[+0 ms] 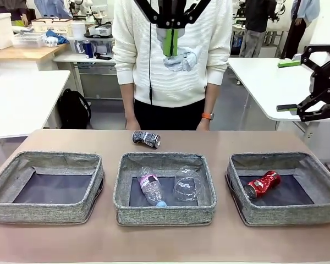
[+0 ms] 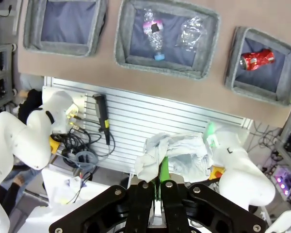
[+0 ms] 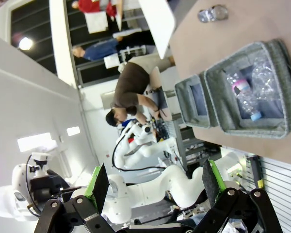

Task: Sort the waste into the appropriate baskets.
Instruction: Pick up the waste item pointed out by the person, then place the picked waste into the Fabric basket indicated by the person.

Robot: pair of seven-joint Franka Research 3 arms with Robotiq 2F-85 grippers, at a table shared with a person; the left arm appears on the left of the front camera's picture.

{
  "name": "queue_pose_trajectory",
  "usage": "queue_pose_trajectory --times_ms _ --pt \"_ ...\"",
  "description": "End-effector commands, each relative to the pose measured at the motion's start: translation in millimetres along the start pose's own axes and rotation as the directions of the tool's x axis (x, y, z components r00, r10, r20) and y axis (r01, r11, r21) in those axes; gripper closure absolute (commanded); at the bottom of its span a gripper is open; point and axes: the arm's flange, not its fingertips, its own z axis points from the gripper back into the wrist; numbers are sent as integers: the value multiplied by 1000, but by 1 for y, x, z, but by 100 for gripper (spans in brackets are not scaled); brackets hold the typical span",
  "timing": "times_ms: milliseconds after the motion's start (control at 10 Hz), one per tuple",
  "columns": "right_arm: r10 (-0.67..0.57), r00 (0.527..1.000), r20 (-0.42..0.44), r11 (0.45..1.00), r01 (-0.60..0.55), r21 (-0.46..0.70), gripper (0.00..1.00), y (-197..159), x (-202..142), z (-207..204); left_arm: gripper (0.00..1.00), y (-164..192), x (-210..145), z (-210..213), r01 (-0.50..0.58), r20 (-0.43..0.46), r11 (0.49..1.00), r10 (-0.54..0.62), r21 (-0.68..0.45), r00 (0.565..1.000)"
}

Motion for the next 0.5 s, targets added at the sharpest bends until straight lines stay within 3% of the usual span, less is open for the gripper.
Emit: queue_pose_trajectory --times_ms 0,400 --pt "5 1000 -3 1000 -5 26 0 3 0 -1 99 7 -1 -3 -18 5 1000 18 1 1000" --pt "5 1000 -3 1000 -5 26 0 3 0 -1 99 7 -1 -3 -18 5 1000 18 1 1000"
